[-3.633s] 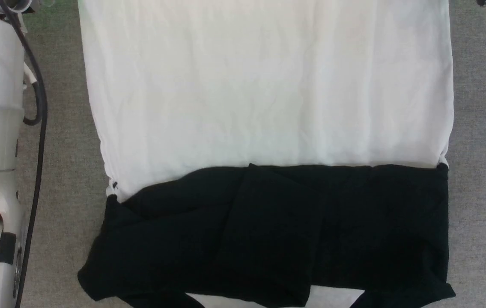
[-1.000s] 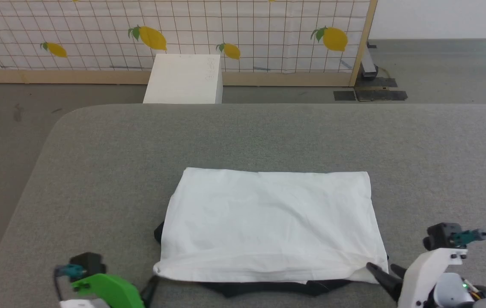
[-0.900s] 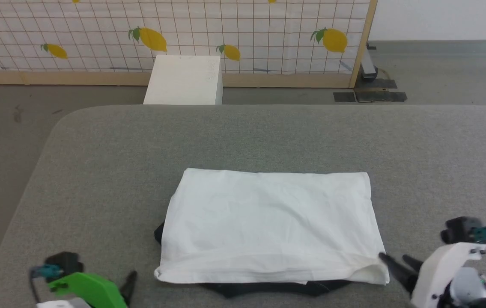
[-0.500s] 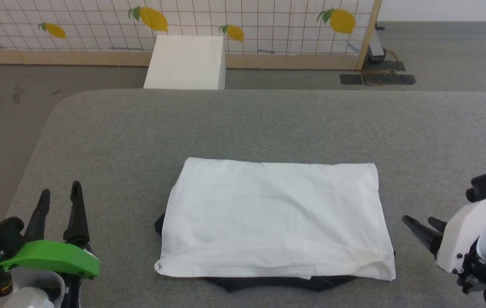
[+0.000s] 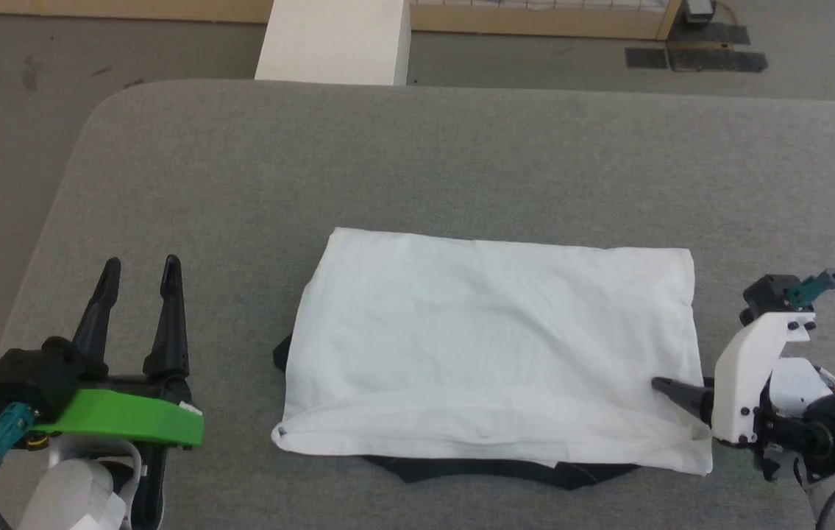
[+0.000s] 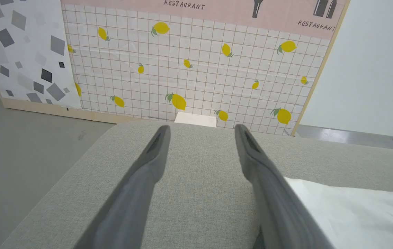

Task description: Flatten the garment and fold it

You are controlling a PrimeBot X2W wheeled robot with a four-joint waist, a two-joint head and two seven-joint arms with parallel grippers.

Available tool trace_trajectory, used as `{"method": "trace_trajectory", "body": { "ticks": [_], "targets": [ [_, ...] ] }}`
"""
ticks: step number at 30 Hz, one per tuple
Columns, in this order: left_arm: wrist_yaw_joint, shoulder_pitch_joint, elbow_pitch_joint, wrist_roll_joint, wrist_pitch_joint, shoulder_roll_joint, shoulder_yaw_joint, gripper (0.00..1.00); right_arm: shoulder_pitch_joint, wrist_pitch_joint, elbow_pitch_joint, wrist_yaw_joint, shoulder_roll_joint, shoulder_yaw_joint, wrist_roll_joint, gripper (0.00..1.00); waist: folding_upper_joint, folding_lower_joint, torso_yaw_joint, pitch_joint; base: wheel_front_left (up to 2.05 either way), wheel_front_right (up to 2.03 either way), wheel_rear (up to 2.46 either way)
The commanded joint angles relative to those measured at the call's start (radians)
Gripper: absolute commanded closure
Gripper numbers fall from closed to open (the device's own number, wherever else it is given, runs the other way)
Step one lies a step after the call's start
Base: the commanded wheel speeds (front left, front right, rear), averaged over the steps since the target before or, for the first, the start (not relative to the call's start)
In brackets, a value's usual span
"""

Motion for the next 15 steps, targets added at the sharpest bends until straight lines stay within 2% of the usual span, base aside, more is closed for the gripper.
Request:
{"method": "trace_trajectory", "body": {
  "ticks": [1,7,15],
  "targets": [
    [-0.016,-0.017,0.010,0.010,-0.005,-0.011,0.012,0.00,-0.020,0.000,0.017,-0.001,0.005,0.015,0.006,0.00,0.0000,0.0000,0.023,0.032,0.00,0.00,0.00],
    [-0.058,-0.031,0.043,0.020,-0.005,-0.057,0.055,0.00,-0.050,-0.038,0.068,-0.001,0.026,0.084,0.039,0.00,0.0000,0.0000,0.035,0.051,0.00,0.00,0.00],
    [-0.081,-0.038,0.073,0.029,-0.005,-0.100,0.079,0.00,-0.088,-0.078,0.119,-0.001,0.033,0.180,0.071,0.00,0.0000,0.0000,0.039,0.046,0.00,0.00,0.00]
  ]
}}
